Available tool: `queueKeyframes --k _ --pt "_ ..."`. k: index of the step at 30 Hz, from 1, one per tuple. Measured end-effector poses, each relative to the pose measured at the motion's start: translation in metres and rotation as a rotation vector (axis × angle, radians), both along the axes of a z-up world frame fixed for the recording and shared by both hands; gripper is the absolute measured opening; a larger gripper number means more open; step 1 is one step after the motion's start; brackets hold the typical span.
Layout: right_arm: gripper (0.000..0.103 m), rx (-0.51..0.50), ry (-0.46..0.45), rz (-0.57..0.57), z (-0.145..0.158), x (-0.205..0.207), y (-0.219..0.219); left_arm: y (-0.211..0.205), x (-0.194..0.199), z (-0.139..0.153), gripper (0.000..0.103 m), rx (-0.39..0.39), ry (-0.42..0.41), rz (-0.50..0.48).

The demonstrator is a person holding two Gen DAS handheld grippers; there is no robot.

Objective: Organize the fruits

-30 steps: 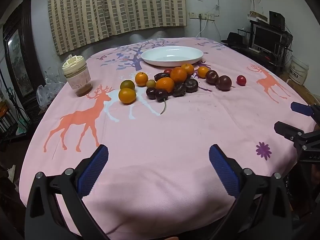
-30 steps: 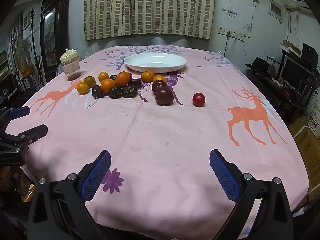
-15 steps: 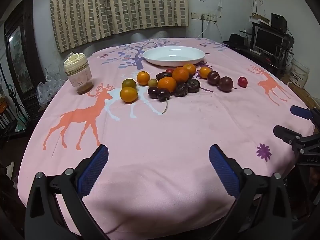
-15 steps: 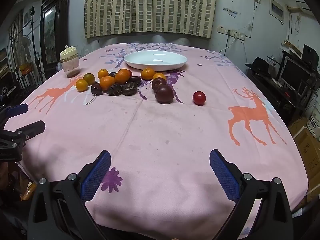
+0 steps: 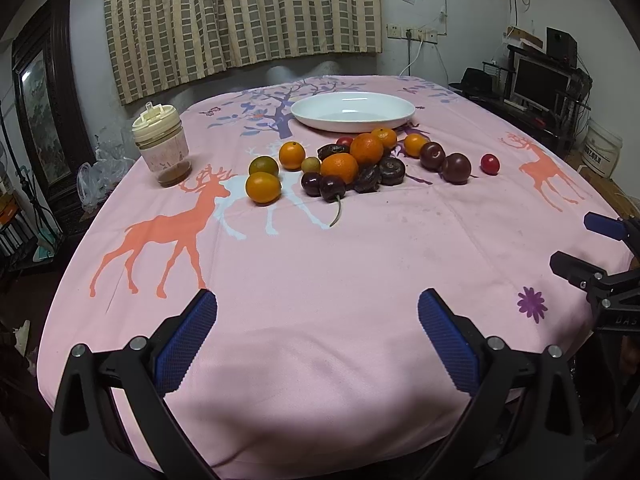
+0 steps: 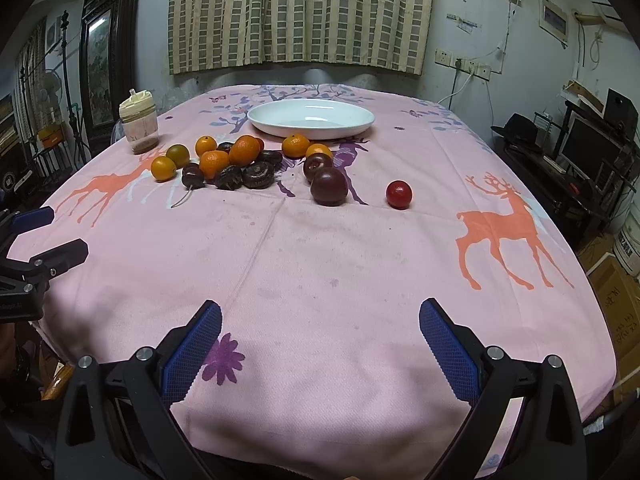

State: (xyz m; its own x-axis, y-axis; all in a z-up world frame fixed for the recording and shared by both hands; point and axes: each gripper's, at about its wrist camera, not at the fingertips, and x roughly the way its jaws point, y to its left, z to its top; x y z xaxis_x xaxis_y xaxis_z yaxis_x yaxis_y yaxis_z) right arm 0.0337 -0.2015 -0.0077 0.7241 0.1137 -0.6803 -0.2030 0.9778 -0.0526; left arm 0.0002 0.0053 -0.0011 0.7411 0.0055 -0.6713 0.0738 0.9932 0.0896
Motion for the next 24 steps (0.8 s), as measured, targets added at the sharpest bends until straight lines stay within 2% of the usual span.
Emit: queueKeyframes --k 24 --pt "0.099 -0.002 0.004 0.003 -0.0015 -0.0007 0.002 0.0064 -0.0013 -0.0047 0.099 -0.01 0.013 -0.002"
